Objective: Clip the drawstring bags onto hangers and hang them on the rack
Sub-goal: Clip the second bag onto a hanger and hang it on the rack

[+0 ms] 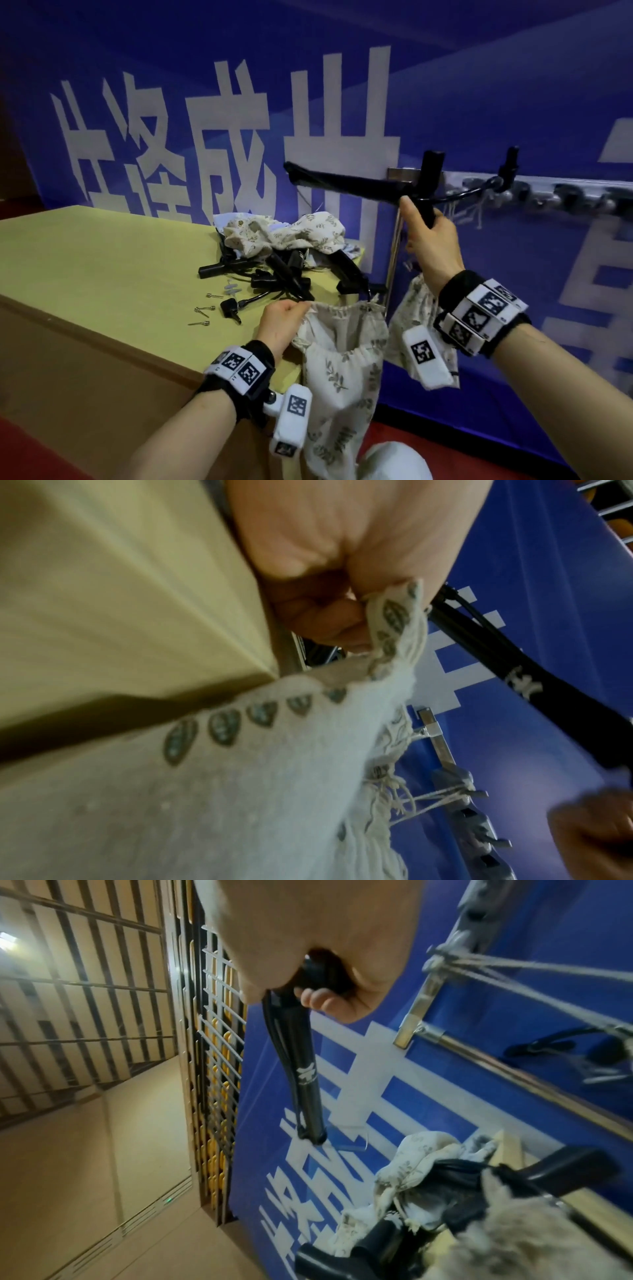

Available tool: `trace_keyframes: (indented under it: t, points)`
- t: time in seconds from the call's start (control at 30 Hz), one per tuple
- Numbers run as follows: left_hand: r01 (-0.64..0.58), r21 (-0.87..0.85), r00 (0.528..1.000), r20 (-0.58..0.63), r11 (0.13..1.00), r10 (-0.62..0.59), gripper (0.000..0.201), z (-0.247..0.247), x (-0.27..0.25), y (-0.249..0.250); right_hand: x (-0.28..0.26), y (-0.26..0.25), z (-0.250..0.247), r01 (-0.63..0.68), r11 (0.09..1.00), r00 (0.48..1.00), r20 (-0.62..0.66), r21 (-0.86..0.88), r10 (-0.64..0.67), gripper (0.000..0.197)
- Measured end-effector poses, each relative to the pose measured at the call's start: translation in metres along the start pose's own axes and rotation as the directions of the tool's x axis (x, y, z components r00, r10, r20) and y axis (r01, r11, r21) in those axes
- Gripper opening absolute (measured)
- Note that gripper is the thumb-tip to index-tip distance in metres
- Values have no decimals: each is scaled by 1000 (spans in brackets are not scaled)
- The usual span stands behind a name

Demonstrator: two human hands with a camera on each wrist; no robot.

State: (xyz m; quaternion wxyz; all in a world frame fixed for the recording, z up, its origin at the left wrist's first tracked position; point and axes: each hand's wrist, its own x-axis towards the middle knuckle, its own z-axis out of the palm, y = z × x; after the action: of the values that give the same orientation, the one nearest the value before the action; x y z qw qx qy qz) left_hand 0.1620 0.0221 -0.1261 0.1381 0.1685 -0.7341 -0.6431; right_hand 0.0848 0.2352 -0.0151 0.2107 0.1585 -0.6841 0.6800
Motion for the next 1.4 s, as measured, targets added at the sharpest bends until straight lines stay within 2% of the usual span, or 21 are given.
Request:
trace_keyframes:
  t: [0.1,0.2,0.37,0.47,0.6,0.7,0.8,0.93,1.03,1.17,1.27,1.33,1.4]
  points:
    - [58,-86,998,29,995,-56,23,1,0,5,-3,10,-29,-106,994,985,-136,-15,103,52]
    - [103,-143,995,23,984,-100,22,0,-1,9,-6,19,-61,-141,989,965,-218,37,145,69]
    - [144,-148,989,36,978,-140,15,2,-2,14,-10,29,-111,-127,983,935,-316,132,164,60]
    - [117,-173,993,25,978,-114,16,3,-2,12,-10,29,-128,-115,976,932,-320,186,171,54]
    - [-23,-79,1000,-7,997,23,10,1,-4,5,-13,36,-130,-142,979,954,-244,148,175,52]
    - [-77,-87,995,58,993,83,20,0,-9,5,-18,47,-118,-181,980,964,-183,82,193,56]
    - [-113,-58,986,116,992,119,32,1,-13,6,-27,60,-111,-194,977,963,-173,91,207,55]
    - [-95,-20,992,86,995,96,23,4,-10,7,-40,65,-112,-218,967,955,-176,135,240,57]
    - [-49,-16,993,107,999,50,16,10,-8,14,-44,66,-114,-228,951,947,-180,211,267,56]
    - [-7,-59,982,186,998,18,11,30,-11,29,-47,74,-118,-276,912,922,-183,305,340,55]
    - [52,-69,950,311,996,-28,11,50,-18,44,-51,80,-124,-296,894,903,-207,338,377,56]
    - [27,-24,922,387,999,-16,13,62,-23,53,-53,85,-130,-300,895,897,-221,330,382,56]
    - [-1,-12,916,400,1000,5,15,72,-23,57,-53,88,-138,-302,895,889,-243,328,388,56]
